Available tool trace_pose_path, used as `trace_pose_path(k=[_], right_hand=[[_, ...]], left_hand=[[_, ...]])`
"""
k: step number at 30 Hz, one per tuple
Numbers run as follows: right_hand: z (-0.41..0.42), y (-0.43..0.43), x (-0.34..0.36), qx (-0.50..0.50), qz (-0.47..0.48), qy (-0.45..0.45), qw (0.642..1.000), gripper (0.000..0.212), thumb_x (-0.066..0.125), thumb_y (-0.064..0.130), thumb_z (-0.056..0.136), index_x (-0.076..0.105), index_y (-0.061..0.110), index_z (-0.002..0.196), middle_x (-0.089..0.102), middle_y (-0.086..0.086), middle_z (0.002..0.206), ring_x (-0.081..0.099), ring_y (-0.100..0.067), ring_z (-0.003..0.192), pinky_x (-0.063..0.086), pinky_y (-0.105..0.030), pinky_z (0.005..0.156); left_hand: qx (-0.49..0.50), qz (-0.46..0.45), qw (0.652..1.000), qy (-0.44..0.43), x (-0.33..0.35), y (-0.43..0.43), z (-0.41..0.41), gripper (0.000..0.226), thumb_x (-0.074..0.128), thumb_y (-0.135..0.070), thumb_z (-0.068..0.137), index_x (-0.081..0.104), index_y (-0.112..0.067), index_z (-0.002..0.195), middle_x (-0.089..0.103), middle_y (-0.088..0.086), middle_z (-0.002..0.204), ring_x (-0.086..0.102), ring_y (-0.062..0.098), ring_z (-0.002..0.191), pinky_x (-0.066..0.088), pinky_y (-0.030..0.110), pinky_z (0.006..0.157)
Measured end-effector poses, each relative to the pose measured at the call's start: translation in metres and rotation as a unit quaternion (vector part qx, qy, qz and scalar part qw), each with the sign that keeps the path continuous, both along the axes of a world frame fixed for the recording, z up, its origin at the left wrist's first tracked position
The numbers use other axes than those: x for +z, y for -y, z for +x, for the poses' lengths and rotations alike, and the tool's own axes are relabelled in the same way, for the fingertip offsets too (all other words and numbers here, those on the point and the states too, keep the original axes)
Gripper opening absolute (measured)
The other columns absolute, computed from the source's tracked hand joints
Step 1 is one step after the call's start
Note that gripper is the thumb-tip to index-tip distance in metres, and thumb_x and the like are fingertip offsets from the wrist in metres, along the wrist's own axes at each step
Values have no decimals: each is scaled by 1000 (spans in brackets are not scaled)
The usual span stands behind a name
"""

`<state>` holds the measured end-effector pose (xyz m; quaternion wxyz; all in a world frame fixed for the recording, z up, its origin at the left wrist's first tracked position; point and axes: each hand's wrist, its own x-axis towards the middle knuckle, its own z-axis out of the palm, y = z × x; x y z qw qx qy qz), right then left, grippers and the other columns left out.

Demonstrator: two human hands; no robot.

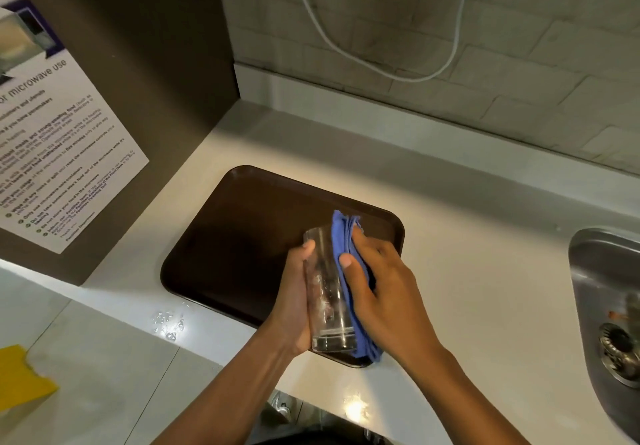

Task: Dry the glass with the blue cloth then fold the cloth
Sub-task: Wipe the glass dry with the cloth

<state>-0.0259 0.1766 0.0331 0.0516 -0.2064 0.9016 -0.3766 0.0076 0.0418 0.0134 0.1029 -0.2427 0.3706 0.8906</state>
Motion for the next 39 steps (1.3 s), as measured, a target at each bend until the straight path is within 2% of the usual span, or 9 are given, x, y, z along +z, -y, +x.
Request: trace_pose_path(k=[3, 7, 10, 13, 17, 23, 29, 35, 39], right_hand=[[-1, 10, 5, -2, 22, -39, 999, 50, 33, 52, 101, 28, 41, 149, 45, 8, 131, 50, 4, 94, 36, 2, 72], [18, 2, -2, 30, 26, -17, 999, 57, 34, 63, 94, 33, 42, 147, 44, 14, 126, 49, 9, 95, 37, 6, 76], [1, 1, -1, 4, -5, 0, 1000, 51, 43, 59, 95, 42, 42, 143, 46, 17, 124, 50, 9, 102, 45, -5, 84], [-8, 9, 4, -11, -15, -18, 1000, 50, 40, 55, 98, 35, 44, 146, 44, 12, 132, 50, 0, 109, 46, -14, 90], [21, 6, 0, 32, 7, -45, 998, 51, 35, 59, 97, 29, 49, 147, 38, 12, 138, 46, -1, 115, 40, -7, 92], [-2, 7, 3, -14, 19, -39, 999, 49, 36, 53, 99, 37, 40, 146, 48, 6, 133, 52, -2, 103, 39, -3, 80], [25, 0, 0, 36, 47, -65, 996, 53, 33, 59, 98, 28, 45, 148, 43, 5, 137, 48, -2, 107, 35, -2, 87], [6, -1, 5, -16, 56, -77, 995, 51, 35, 53, 100, 30, 40, 149, 48, 2, 132, 50, -3, 98, 34, -3, 79], [37, -10, 1, 31, 95, -92, 991, 52, 30, 56, 100, 27, 42, 149, 48, 2, 130, 51, -5, 100, 39, -6, 83]], left_hand=[[10, -2, 1000, -11, 2, 2, -3, 58, 32, -54, 99, 78, -21, 111, 75, 17, 111, 74, 28, 96, 59, 41, 81], [10, 21, 999, -31, 5, 9, -4, 63, 34, -58, 88, 85, -21, 86, 79, 10, 85, 76, 21, 72, 62, 34, 61], [17, 47, 999, -13, 6, 1, 0, 67, 26, -51, 100, 84, -18, 93, 79, 12, 93, 77, 24, 80, 62, 35, 66], [30, 60, 998, -11, 8, -3, -2, 64, 27, -49, 102, 81, -16, 104, 78, 15, 102, 77, 26, 88, 62, 37, 71], [39, 61, 997, -24, 6, 6, -6, 69, 27, -52, 99, 84, -15, 87, 77, 12, 83, 76, 23, 70, 62, 33, 61], [24, 32, 999, -4, 6, -1, 1, 63, 28, -50, 101, 82, -18, 102, 78, 14, 100, 77, 26, 86, 62, 36, 69], [30, 0, 999, -20, 4, 11, -8, 71, 25, -56, 98, 84, -19, 83, 77, 11, 84, 76, 21, 71, 62, 33, 62], [-3, 10, 1000, -9, 1, -3, -4, 63, 27, -54, 100, 77, -18, 114, 75, 16, 110, 74, 27, 94, 59, 39, 78], [13, -6, 1000, -7, -6, 7, -7, 71, 23, -57, 100, 82, -18, 92, 77, 14, 90, 75, 23, 78, 62, 35, 69]])
